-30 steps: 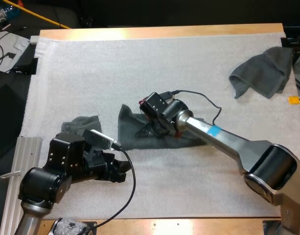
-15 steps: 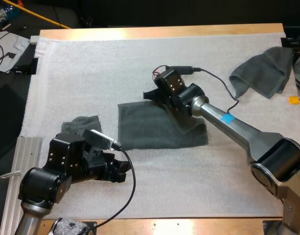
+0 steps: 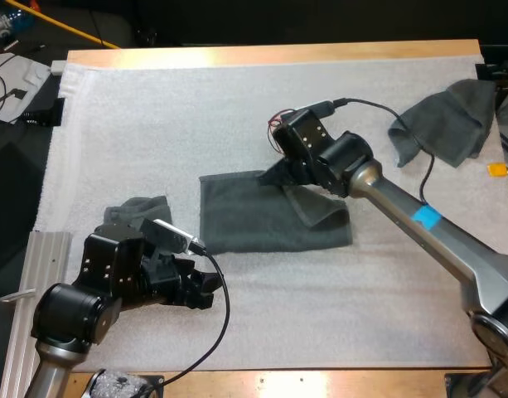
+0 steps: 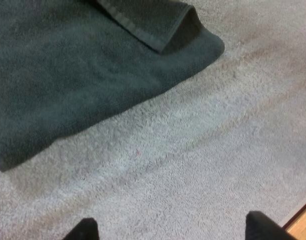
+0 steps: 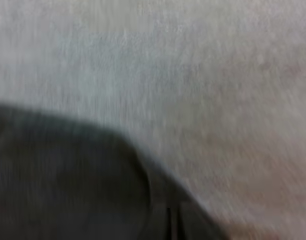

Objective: Pick towel from pile, fold and stack

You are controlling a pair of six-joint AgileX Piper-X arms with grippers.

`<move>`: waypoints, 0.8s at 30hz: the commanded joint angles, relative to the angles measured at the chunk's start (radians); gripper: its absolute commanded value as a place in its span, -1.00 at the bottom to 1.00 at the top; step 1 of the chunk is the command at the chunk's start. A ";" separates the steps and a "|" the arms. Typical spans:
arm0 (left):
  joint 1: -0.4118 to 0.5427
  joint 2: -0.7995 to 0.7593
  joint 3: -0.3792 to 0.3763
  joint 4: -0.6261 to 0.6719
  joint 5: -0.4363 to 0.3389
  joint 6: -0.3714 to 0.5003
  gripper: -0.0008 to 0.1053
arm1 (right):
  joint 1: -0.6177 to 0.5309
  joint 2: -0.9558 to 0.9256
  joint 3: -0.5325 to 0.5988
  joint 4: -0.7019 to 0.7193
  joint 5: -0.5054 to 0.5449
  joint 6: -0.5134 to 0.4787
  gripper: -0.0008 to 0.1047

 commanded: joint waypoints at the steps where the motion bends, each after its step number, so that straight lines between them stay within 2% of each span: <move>1: -0.007 0.002 -0.003 -0.014 0.006 0.002 0.10 | 0.007 -0.051 -0.005 0.209 0.012 -0.031 -0.98; 4: -0.007 0.003 -0.002 -0.022 0.006 0.004 0.10 | 0.011 -0.064 -0.002 0.288 0.011 -0.027 -0.98; 6: -0.003 -0.001 -0.004 -0.008 0.004 -0.003 0.11 | 0.002 -0.055 -0.007 0.206 -0.013 -0.025 -0.98; 14: -0.002 -0.003 -0.004 -0.020 0.008 -0.005 0.11 | -0.017 -0.041 0.073 0.230 -0.182 -0.085 -0.97; 19: -0.001 -0.001 -0.005 -0.025 0.009 -0.005 0.11 | -0.017 -0.036 0.140 0.181 -0.207 -0.122 -0.98; 24: -0.004 0.000 -0.004 -0.028 0.013 -0.005 0.11 | -0.021 0.006 0.164 0.141 -0.225 -0.113 -0.98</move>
